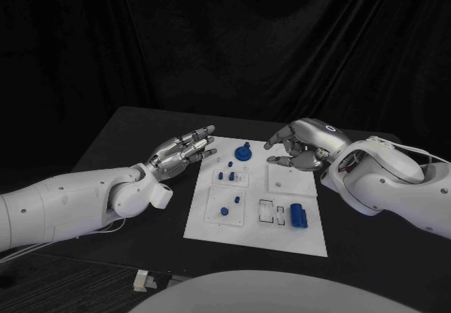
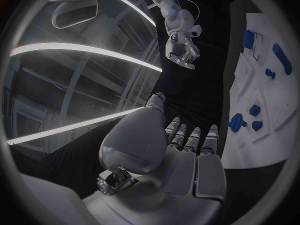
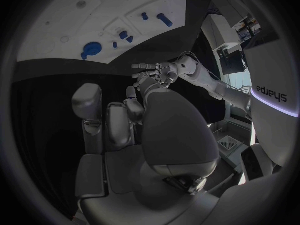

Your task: Assemble the parts on the task board

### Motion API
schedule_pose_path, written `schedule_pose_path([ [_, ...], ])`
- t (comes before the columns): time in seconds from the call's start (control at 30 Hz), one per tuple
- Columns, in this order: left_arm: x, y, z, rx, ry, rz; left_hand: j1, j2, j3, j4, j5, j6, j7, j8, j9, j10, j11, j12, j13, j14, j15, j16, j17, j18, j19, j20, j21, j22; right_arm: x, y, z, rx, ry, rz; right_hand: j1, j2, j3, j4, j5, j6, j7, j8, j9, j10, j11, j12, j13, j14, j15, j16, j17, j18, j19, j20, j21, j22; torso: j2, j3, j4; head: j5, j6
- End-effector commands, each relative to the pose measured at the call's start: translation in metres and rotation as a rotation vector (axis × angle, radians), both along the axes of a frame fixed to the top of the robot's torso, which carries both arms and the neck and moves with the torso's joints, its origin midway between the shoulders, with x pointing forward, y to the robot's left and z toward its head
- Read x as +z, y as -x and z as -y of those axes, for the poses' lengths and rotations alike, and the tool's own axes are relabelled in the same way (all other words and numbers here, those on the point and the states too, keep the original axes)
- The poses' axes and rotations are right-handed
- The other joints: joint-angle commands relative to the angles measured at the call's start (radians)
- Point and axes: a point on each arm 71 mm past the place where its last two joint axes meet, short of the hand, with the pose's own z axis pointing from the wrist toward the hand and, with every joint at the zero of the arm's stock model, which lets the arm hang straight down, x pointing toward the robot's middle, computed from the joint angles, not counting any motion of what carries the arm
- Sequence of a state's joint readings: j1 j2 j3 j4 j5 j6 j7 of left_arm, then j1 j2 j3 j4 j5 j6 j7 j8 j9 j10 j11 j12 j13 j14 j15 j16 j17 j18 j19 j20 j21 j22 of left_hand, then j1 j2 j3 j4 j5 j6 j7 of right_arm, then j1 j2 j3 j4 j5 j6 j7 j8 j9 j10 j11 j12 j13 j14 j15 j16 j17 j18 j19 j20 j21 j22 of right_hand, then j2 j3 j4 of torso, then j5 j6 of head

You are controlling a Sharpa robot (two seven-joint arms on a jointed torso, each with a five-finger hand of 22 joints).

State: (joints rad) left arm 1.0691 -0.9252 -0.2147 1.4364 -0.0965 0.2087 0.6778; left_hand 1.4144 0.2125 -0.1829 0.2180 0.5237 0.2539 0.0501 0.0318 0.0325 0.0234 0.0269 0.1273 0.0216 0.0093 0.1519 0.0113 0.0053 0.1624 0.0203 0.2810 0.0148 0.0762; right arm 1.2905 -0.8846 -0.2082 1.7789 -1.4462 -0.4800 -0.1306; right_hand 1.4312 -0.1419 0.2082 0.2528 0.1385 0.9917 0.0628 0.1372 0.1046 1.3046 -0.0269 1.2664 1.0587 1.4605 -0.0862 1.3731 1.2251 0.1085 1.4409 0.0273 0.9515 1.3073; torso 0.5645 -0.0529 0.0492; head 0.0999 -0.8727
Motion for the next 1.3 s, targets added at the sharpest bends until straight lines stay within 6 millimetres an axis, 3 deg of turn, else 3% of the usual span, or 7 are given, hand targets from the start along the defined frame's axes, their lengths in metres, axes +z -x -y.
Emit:
schedule_pose_path([
  [0.03, 0.001, 0.000, 0.001, 0.002, 0.020, 0.011, -0.002, 0.007, -0.006, -0.001, 0.006, 0.002, 0.001, 0.003, 0.001, -0.002, 0.006, 0.003, 0.001, 0.000, 0.004, 0.005, 0.001, 0.016, -0.002, -0.001, -0.001, 0.001, -0.011, 0.006, -0.011, 0.073, 0.062, -0.004, -0.016, -0.004, -0.012, 0.003, 0.001, -0.012, -0.010, -0.013, -0.008, 0.118, -0.011, 0.128, 0.187, 0.030, -0.010, -0.030, -0.049, -0.013, 0.018, -0.009, 0.043, 0.139, 0.002, 0.0000, -0.0005, 0.006, 0.000],
  [0.2, 0.002, 0.000, 0.001, 0.003, 0.021, 0.011, -0.002, 0.007, -0.006, -0.001, 0.006, 0.002, 0.001, 0.003, 0.001, -0.002, 0.006, 0.004, 0.001, 0.000, 0.004, 0.005, 0.001, 0.016, -0.002, -0.001, -0.001, 0.002, -0.031, 0.017, -0.030, 0.173, 0.138, -0.009, -0.032, -0.003, -0.026, 0.005, -0.004, -0.031, -0.024, -0.034, -0.018, 0.161, -0.023, 0.156, 0.229, 0.030, -0.015, -0.067, -0.098, -0.028, 0.039, -0.015, 0.136, 0.158, 0.001, 0.0000, -0.0002, 0.011, 0.000],
  [0.3, 0.002, 0.001, 0.001, 0.002, 0.021, 0.011, -0.001, 0.007, -0.005, -0.001, 0.006, 0.001, 0.001, 0.003, 0.001, -0.001, 0.006, 0.004, 0.001, 0.000, 0.004, 0.005, 0.001, 0.016, -0.002, 0.000, -0.001, 0.001, -0.042, 0.022, -0.040, 0.216, 0.170, -0.026, -0.036, 0.001, -0.038, -0.002, 0.017, -0.047, -0.029, -0.046, -0.024, 0.173, -0.027, 0.164, 0.245, 0.036, -0.018, -0.071, -0.104, -0.035, 0.048, -0.017, 0.186, 0.168, 0.000, 0.0000, 0.0011, 0.016, 0.000],
  [0.47, 0.001, 0.000, 0.001, 0.000, 0.022, 0.010, -0.001, 0.008, -0.005, -0.001, 0.006, 0.001, 0.001, 0.003, 0.001, -0.001, 0.007, 0.004, 0.001, 0.000, 0.005, 0.006, 0.001, 0.016, -0.002, 0.000, -0.001, 0.002, -0.063, 0.031, -0.059, 0.279, 0.202, -0.063, -0.034, 0.005, -0.045, -0.012, 0.024, -0.063, -0.030, -0.056, -0.028, 0.177, -0.029, 0.164, 0.247, 0.039, -0.020, -0.070, -0.105, -0.038, 0.052, -0.019, 0.208, 0.172, 0.000, -0.0003, 0.0015, 0.022, 0.000],
  [0.63, 0.001, 0.000, 0.001, -0.001, 0.023, 0.010, -0.001, 0.010, -0.005, 0.000, 0.006, 0.000, 0.000, 0.003, 0.001, -0.001, 0.008, 0.004, 0.001, 0.001, 0.005, 0.007, 0.002, 0.017, -0.002, 0.000, -0.001, 0.002, -0.080, 0.036, -0.074, 0.316, 0.225, -0.102, -0.023, 0.014, -0.047, -0.034, 0.053, -0.078, -0.034, -0.064, -0.031, 0.182, -0.033, 0.166, 0.253, 0.043, -0.024, -0.069, -0.106, -0.044, 0.058, -0.023, 0.247, 0.180, 0.000, -0.0003, 0.0019, 0.032, 0.000],
  [0.7, 0.001, 0.000, 0.001, -0.002, 0.023, 0.009, -0.001, 0.010, -0.005, 0.000, 0.006, 0.000, 0.000, 0.003, 0.001, -0.001, 0.008, 0.004, 0.001, 0.001, 0.005, 0.007, 0.002, 0.017, -0.002, 0.000, -0.001, 0.002, -0.089, 0.039, -0.081, 0.329, 0.241, -0.127, -0.012, 0.021, -0.044, -0.051, 0.084, -0.087, -0.038, -0.068, -0.033, 0.181, -0.036, 0.164, 0.251, 0.042, -0.027, -0.071, -0.111, -0.043, 0.057, -0.026, 0.248, 0.179, 0.001, -0.0003, 0.0017, 0.035, 0.000],
  [1.3, 0.001, 0.000, 0.003, -0.008, 0.025, 0.007, 0.000, 0.012, -0.004, -0.001, 0.007, -0.001, 0.000, 0.002, 0.000, -0.001, 0.009, 0.004, 0.001, 0.002, 0.006, 0.008, 0.002, 0.017, -0.002, 0.000, -0.001, 0.002, -0.107, 0.042, -0.109, 0.378, 0.278, -0.173, -0.006, 0.028, -0.044, -0.082, 0.093, -0.140, -0.043, -0.074, -0.039, 0.177, -0.041, 0.154, 0.240, 0.041, -0.034, -0.073, -0.117, -0.042, 0.052, -0.032, 0.248, 0.177, 0.000, -0.0004, 0.0012, 0.035, 0.000],
])
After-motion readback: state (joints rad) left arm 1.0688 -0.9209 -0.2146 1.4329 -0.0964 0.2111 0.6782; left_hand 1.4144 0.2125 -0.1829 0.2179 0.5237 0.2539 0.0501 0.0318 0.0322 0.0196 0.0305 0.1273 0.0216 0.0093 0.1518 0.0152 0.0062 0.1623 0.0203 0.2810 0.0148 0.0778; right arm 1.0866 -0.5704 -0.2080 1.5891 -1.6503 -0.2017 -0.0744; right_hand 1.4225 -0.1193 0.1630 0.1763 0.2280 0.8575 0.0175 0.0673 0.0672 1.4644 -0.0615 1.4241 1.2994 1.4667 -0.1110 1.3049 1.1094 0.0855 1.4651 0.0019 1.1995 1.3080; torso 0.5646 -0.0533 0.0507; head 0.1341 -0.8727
